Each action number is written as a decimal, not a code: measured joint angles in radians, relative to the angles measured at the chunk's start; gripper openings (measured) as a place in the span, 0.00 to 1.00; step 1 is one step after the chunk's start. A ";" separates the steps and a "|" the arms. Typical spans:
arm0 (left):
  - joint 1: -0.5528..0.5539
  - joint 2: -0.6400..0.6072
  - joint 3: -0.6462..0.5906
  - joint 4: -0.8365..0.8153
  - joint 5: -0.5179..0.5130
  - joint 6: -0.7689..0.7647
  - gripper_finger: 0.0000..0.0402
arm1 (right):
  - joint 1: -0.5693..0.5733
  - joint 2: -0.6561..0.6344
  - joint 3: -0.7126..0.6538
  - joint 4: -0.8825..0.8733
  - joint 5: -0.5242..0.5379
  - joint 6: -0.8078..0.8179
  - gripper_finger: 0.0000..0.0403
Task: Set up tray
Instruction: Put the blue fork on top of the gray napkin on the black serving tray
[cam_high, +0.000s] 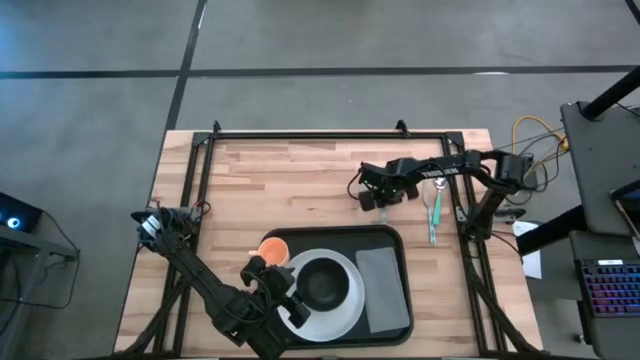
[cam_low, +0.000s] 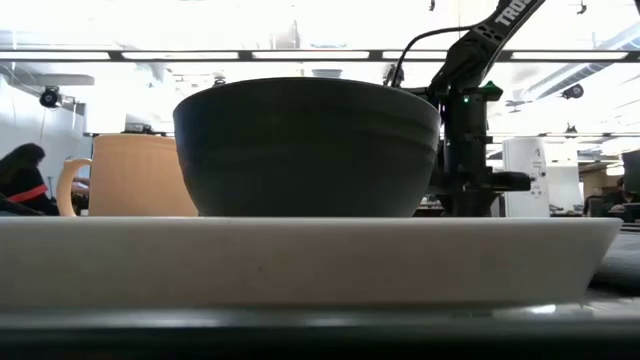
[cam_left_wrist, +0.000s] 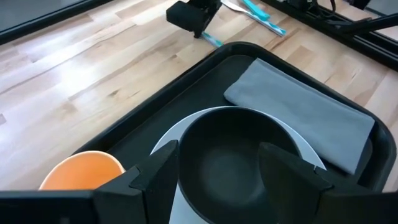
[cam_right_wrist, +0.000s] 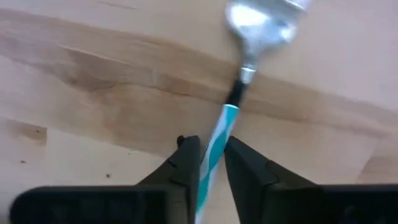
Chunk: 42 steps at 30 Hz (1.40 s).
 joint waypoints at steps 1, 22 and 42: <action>0.000 0.000 -0.002 0.000 0.000 -0.005 0.50 | -0.001 0.001 0.000 0.000 0.002 -0.027 0.12; 0.000 0.000 -0.010 -0.001 -0.001 -0.004 0.50 | 0.419 -0.421 0.003 -0.018 -0.055 0.226 0.04; -0.003 0.000 -0.014 0.003 0.014 0.002 0.50 | 0.930 -0.119 -0.042 0.324 0.061 0.920 0.08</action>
